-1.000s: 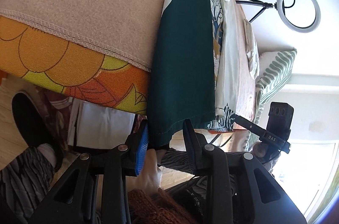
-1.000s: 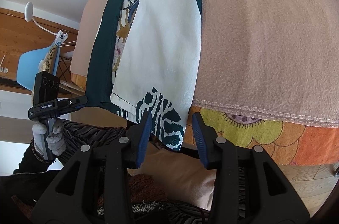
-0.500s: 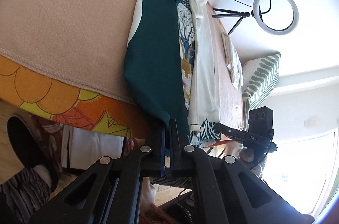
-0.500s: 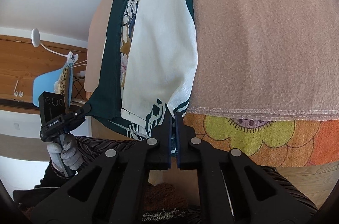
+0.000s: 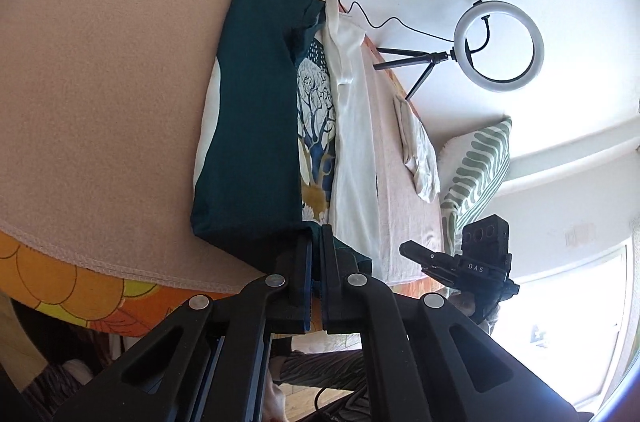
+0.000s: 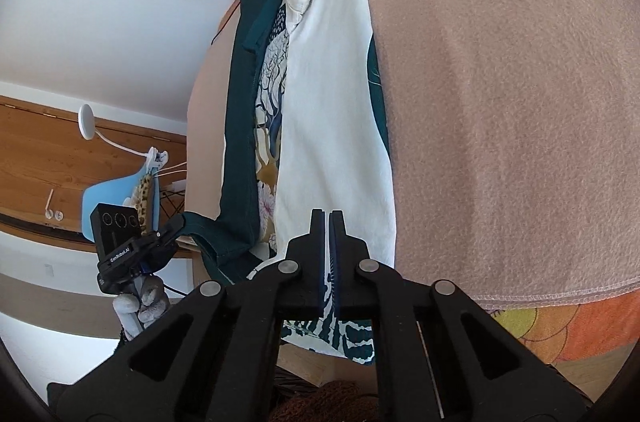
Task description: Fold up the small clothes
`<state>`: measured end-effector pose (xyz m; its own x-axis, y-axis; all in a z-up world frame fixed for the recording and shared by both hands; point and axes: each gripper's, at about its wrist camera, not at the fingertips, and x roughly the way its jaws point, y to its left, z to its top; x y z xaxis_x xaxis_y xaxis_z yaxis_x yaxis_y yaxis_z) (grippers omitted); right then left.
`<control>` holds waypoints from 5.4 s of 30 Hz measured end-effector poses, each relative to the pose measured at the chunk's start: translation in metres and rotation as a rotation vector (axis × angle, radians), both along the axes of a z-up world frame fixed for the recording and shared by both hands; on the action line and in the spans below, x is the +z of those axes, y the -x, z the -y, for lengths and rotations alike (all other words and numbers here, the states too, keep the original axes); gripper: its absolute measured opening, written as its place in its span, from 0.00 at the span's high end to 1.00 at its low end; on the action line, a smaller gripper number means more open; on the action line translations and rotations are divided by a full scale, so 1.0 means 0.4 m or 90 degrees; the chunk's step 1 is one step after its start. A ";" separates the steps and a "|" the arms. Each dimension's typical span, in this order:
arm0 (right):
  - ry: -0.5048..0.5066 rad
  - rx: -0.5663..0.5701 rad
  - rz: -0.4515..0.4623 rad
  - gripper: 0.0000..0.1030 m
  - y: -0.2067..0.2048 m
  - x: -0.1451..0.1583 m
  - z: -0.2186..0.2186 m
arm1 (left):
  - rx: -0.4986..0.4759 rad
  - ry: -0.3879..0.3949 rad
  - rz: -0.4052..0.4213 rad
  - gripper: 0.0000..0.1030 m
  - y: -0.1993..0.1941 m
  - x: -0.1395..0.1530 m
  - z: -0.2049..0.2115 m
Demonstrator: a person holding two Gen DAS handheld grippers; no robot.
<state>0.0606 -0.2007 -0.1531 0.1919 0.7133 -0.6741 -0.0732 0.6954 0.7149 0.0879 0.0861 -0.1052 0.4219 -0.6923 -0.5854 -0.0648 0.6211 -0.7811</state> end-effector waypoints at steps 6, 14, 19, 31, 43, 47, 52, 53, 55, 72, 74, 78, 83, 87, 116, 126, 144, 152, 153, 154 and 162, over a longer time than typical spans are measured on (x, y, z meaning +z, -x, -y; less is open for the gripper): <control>0.031 0.036 -0.045 0.55 0.089 -0.019 0.034 | -0.004 0.002 -0.015 0.99 -0.005 -0.019 -0.013; 0.017 0.031 -0.073 0.55 0.105 -0.068 0.029 | -0.001 -0.001 -0.011 0.99 -0.003 -0.020 -0.025; -0.021 0.051 -0.095 0.87 0.106 -0.093 -0.007 | -0.009 -0.004 -0.007 0.99 0.007 -0.013 -0.017; -0.073 -0.026 -0.059 0.96 0.054 -0.046 0.019 | 0.017 0.003 -0.008 0.99 0.001 -0.010 -0.046; -0.073 -0.075 -0.017 0.96 -0.138 -0.007 0.014 | 0.050 -0.033 0.017 0.99 -0.128 -0.002 -0.056; -0.059 -0.088 -0.025 0.96 -0.212 -0.033 0.004 | 0.056 -0.054 0.017 0.99 -0.173 -0.013 -0.063; -0.045 -0.101 -0.031 0.96 -0.265 -0.067 -0.006 | 0.065 -0.068 0.007 0.99 -0.205 -0.039 -0.070; -0.041 -0.100 -0.028 0.96 -0.274 -0.069 -0.009 | 0.065 -0.071 0.006 0.99 -0.210 -0.043 -0.070; -0.026 -0.103 -0.013 0.96 -0.284 -0.064 -0.011 | 0.064 -0.067 0.001 0.99 -0.217 -0.052 -0.069; -0.009 -0.042 -0.031 0.54 -0.183 -0.058 0.013 | 0.063 -0.082 0.001 0.99 -0.201 -0.054 -0.058; 0.006 -0.031 -0.019 0.66 -0.190 -0.058 -0.001 | 0.062 -0.080 0.001 0.99 -0.201 -0.054 -0.055; 0.052 0.003 0.028 0.95 -0.179 -0.025 -0.032 | 0.053 -0.075 0.003 0.99 -0.196 -0.049 -0.046; 0.160 0.027 0.133 0.95 -0.152 0.059 -0.066 | 0.060 -0.067 0.012 0.99 -0.186 -0.033 -0.052; 0.150 0.032 0.116 0.95 -0.158 0.039 -0.065 | 0.047 -0.074 0.012 0.99 -0.191 -0.038 -0.041; 0.241 0.076 0.197 0.96 -0.155 0.036 -0.135 | 0.038 -0.084 -0.012 0.99 -0.187 -0.067 -0.047; 0.245 0.040 0.265 0.96 -0.232 0.078 -0.130 | 0.060 -0.095 0.016 0.99 -0.254 -0.034 -0.062; 0.316 0.001 0.255 0.96 -0.273 0.048 -0.115 | 0.083 -0.183 0.054 0.74 -0.266 0.008 -0.083; 0.211 0.073 0.340 0.96 -0.133 0.108 -0.203 | -0.074 -0.197 0.129 0.74 -0.190 0.033 0.111; 0.209 0.084 0.339 0.96 -0.125 0.099 -0.222 | -0.100 -0.201 0.144 0.74 -0.185 0.034 0.145; 0.206 0.098 0.332 0.96 -0.122 0.085 -0.239 | -0.124 -0.214 0.156 0.74 -0.181 0.035 0.174; 0.314 0.104 0.298 0.96 -0.124 -0.004 -0.248 | -0.159 -0.372 0.149 0.77 -0.201 -0.054 0.251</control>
